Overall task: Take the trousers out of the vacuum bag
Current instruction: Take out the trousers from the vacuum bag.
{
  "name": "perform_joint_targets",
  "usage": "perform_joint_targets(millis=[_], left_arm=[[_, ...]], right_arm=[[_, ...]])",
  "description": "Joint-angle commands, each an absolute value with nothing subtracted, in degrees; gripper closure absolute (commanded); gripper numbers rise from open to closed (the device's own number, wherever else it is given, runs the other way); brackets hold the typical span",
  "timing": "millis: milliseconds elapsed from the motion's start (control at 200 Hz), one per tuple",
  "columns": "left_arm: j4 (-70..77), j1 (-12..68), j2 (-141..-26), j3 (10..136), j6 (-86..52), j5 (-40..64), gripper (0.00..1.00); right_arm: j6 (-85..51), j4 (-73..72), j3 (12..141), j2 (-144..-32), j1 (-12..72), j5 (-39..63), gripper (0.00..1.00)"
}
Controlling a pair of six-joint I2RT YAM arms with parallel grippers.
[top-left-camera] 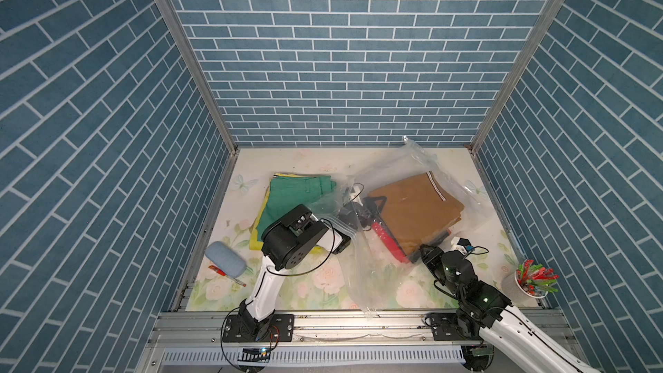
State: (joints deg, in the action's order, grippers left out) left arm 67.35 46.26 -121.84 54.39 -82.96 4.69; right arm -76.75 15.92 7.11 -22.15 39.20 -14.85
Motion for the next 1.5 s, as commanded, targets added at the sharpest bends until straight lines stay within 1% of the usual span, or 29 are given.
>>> perform_joint_targets(millis=[0, 200, 270, 365, 510, 700, 835, 1160, 1305, 1425, 1495], left_arm=[[66.97, 46.85, -122.04, 53.88, -82.43, 7.19, 1.00], [67.37, 46.85, -122.33, 53.39, -82.55, 7.31, 1.00], [67.63, 46.85, -122.90, 53.86, -82.59, 7.68, 1.00], [68.54, 46.85, -123.65, 54.22, -83.13, 8.06, 1.00], [68.62, 46.85, -124.34, 55.17, -83.62, 8.70, 1.00], [67.85, 46.85, -124.01, 55.37, -83.58, 9.05, 1.00], [67.94, 46.85, -123.79, 54.94, -83.75, 8.97, 1.00], [68.68, 47.00, -123.67, 54.84, -84.73, 9.18, 1.00], [68.65, 47.53, -123.50, 55.10, -85.58, 9.93, 1.00], [67.28, 47.81, -123.35, 55.80, -85.76, 10.75, 1.00], [66.36, 47.94, -123.14, 56.07, -85.86, 11.06, 1.00]], right_arm=[[-74.15, 21.31, 10.14, -23.28, 38.52, -12.01, 0.57], [-73.94, 24.90, 12.27, -26.67, 37.57, -10.03, 0.54], [-73.66, 24.70, 12.78, -28.20, 37.44, -9.23, 0.52], [-73.64, 23.82, 12.72, -30.07, 37.28, -8.69, 0.52], [-73.26, 17.98, 10.81, -30.94, 36.59, -9.40, 0.52], [-71.59, 8.90, 7.69, -33.27, 34.40, -7.69, 0.54], [-70.91, 7.15, 7.05, -36.45, 32.03, -5.51, 0.62], [-69.15, 0.37, 5.98, -44.11, 28.73, -3.38, 0.65], [-68.52, -2.85, 6.19, -46.98, 27.11, -3.68, 0.74], [-67.87, -3.77, 7.11, -49.49, 25.96, -4.26, 0.85], [-67.88, -4.16, 7.19, -50.86, 24.93, -4.61, 0.88]])
